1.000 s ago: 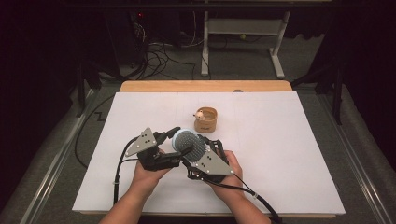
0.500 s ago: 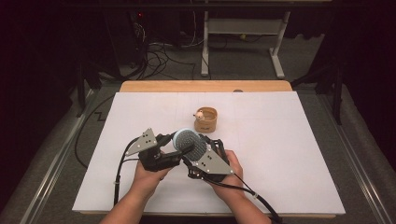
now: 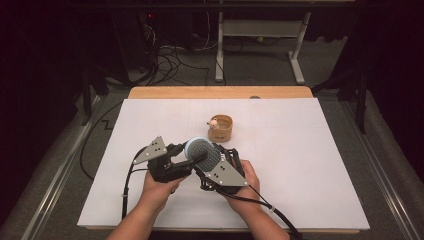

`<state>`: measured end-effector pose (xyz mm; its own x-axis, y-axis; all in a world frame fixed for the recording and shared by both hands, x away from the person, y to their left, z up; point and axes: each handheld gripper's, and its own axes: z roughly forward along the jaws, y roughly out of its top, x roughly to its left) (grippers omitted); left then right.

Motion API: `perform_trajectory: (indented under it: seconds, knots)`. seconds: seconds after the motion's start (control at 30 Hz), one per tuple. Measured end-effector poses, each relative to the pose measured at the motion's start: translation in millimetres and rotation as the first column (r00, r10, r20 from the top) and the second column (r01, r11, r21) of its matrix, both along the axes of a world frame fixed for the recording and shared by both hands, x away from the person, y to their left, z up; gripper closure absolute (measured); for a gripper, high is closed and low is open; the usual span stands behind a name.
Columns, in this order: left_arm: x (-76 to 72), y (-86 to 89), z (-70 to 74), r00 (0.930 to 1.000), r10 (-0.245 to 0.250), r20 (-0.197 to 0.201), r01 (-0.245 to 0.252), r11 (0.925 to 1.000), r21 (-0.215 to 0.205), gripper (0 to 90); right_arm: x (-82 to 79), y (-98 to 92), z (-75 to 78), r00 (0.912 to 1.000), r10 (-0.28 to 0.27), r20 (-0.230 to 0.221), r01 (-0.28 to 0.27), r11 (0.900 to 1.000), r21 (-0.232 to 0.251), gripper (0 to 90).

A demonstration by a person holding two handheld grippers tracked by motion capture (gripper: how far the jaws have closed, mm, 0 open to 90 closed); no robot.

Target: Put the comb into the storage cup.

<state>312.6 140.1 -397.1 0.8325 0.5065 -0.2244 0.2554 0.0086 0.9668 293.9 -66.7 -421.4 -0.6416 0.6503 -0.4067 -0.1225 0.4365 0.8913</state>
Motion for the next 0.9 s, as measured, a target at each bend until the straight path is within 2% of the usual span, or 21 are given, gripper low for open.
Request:
perform_trajectory:
  seconds: [0.3, 0.67, 0.9]
  knots:
    - [0.6, 1.3, 0.8, 0.9996, -0.015, -0.025, 0.015, 0.9998, -0.009, 48.4, -1.0, 0.6, 0.9, 0.9999, -0.005, 0.014, 0.006, 1.0, -0.015, 20.4]
    - [-4.8, -0.1, 4.6, 0.9999, 0.011, 0.006, -0.011, 0.9998, 0.016, 54.9, -3.4, 3.0, -0.3, 0.9987, -0.025, 0.044, 0.026, 0.999, -0.025, 20.3]
    - [-7.1, -1.1, 6.2, 0.9994, 0.029, 0.021, -0.029, 0.9995, 0.015, 56.7, -4.0, 4.4, 0.5, 0.9978, -0.032, 0.057, 0.033, 0.999, -0.023, 20.1]
